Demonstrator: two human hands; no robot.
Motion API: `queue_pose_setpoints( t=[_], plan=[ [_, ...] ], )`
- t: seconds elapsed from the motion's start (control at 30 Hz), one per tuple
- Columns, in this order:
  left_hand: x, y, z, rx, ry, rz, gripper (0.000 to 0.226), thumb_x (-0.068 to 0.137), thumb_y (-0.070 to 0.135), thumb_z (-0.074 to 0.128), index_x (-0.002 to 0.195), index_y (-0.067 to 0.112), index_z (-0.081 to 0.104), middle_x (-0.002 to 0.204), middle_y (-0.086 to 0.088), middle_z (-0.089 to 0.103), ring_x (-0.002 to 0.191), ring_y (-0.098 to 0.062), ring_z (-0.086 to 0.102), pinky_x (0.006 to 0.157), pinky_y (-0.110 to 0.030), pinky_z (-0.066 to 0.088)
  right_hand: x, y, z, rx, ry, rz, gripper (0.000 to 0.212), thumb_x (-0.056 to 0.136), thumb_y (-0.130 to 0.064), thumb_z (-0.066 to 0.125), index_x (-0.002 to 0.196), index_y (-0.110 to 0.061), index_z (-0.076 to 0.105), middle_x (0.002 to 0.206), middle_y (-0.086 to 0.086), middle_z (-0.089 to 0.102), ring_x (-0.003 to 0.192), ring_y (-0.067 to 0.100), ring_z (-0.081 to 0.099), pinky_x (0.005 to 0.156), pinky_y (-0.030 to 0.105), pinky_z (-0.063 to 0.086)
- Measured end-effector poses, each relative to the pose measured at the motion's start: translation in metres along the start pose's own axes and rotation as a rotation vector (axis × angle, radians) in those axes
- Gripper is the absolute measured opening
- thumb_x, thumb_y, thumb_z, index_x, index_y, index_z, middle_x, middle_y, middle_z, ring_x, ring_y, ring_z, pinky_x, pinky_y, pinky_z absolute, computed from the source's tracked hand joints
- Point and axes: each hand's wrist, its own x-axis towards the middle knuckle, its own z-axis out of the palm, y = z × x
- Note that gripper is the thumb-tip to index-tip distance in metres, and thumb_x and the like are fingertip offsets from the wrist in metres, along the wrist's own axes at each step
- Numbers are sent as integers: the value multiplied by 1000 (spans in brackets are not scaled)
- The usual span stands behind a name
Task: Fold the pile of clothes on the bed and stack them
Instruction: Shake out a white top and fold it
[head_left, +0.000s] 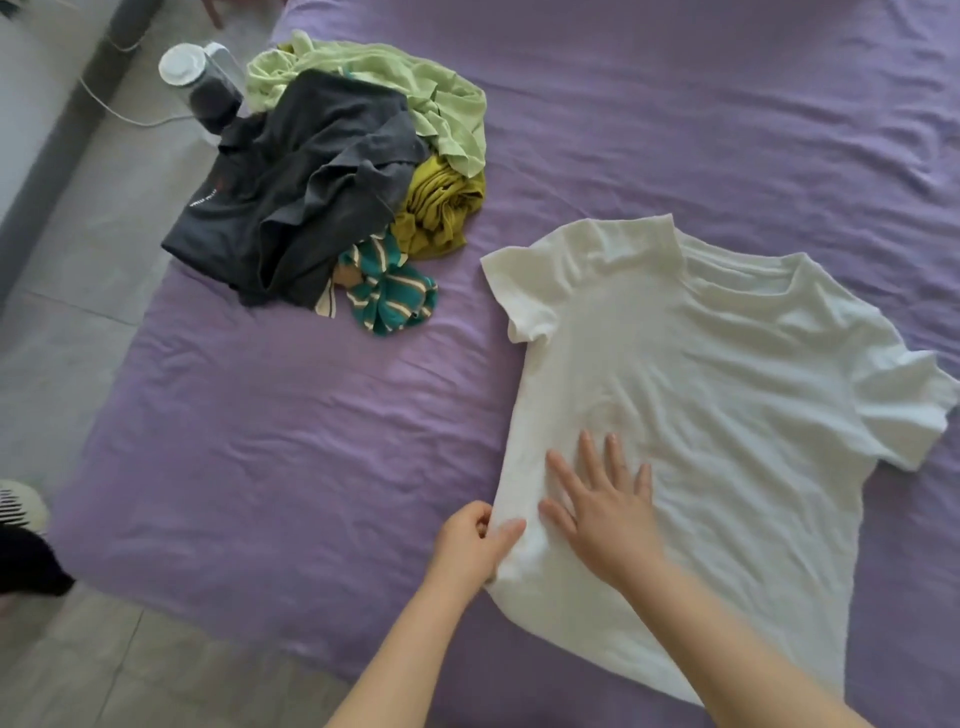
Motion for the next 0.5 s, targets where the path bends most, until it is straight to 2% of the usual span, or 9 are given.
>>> queue_pose_setpoints(
  t=[0.1,0.17,0.23,0.27,0.3,0.37,0.43,0.5],
  plan=[
    [-15,-11,-3,-41,-136,-13,19,83,21,72,98,12,65,94,-1,72,83,-13,68,74,-27,55,-29,3,15,-42,-21,-55,64,91,-67,16,149,-43,1,160,3,-14,142,30,-26,110,60,-3],
    [-27,-17,-4,-78,-138,19,19,84,20,70,100,16,61,96,2,70,85,-9,66,77,-24,53,-49,3,22,-21,-31,-81,64,91,-66,20,149,-41,14,161,6,-1,142,32,-21,111,62,4],
    [-36,-24,-4,8,-154,52,21,82,24,68,101,24,57,97,8,68,87,-8,65,76,-24,53,-64,4,25,-16,-11,-93,62,89,-62,26,142,-35,41,155,11,28,144,38,13,104,66,25],
    [-41,-27,-4,108,-160,66,23,81,27,66,102,27,56,98,10,67,89,-8,64,75,-25,52,-69,5,26,-18,4,-96,62,87,-60,27,137,-31,49,149,12,39,139,40,28,100,66,32],
    [-45,-32,-4,188,-162,73,24,80,30,64,103,28,58,98,11,67,90,-9,64,76,-27,52,-73,5,28,-19,22,-94,62,86,-58,28,135,-29,53,146,12,43,136,40,35,98,66,35],
    [-52,-43,-4,176,-166,60,19,83,34,63,99,24,65,95,7,70,87,-12,65,78,-32,52,-78,6,36,-36,43,-95,61,88,-58,28,139,-29,48,150,12,38,139,40,30,102,66,29],
    [-60,-54,-4,27,-164,28,16,87,34,63,96,20,67,94,2,70,82,-10,64,74,-28,51,-79,7,43,-16,41,-85,59,92,-59,33,146,-33,34,157,9,22,145,38,12,109,64,17],
    [-66,-64,-5,-95,-105,4,11,93,26,60,97,16,63,92,-1,67,77,-10,60,66,-23,49,-84,6,50,24,45,-70,61,93,-58,38,148,-35,27,159,7,13,146,37,2,111,62,9]
  ],
)
